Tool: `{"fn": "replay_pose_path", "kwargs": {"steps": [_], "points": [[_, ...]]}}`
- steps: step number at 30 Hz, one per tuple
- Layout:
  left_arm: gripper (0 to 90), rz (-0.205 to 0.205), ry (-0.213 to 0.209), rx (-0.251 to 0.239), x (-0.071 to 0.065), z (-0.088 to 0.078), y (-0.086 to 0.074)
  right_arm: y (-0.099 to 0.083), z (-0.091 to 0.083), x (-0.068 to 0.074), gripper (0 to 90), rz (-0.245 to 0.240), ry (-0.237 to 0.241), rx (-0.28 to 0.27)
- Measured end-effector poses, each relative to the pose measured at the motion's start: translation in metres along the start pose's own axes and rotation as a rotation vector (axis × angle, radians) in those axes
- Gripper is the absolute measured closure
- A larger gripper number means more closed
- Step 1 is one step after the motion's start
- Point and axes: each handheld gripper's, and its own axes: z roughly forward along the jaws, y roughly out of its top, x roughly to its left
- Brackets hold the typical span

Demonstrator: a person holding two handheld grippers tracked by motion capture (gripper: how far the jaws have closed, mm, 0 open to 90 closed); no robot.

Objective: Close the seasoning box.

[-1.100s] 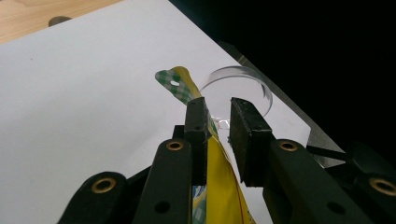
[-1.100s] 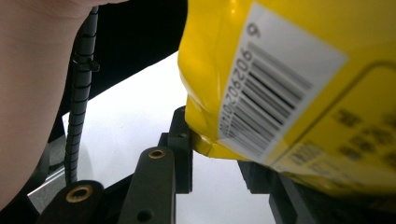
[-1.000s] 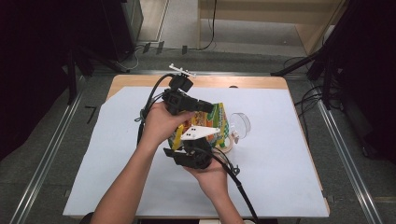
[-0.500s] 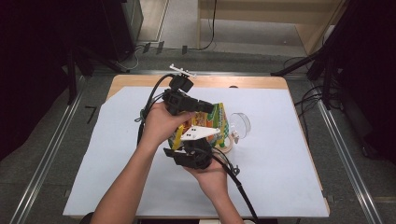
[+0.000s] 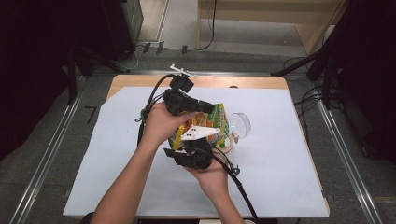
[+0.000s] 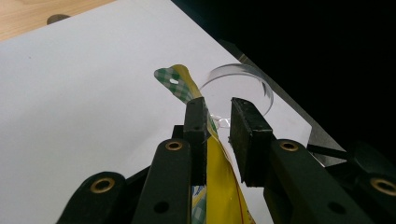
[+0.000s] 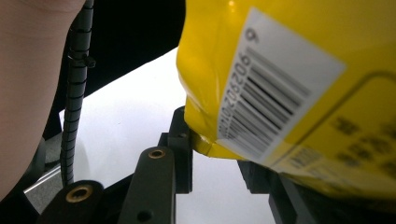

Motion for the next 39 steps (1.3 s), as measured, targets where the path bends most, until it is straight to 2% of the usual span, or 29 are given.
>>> {"fn": "replay_pose_path", "kwargs": {"steps": [25, 39], "points": [[76.8, -0.005, 0.002, 0.012, -0.0003, 0.0011, -0.0002, -0.0015, 0.0008, 0.0015, 70.1, 0.011, 0.003, -0.006], [76.5, -0.005, -0.005, 0.012, -0.0004, 0.0014, -0.0001, -0.0013, -0.0012, 0.0020, 70.1, 0.000, -0.004, -0.001]]}}
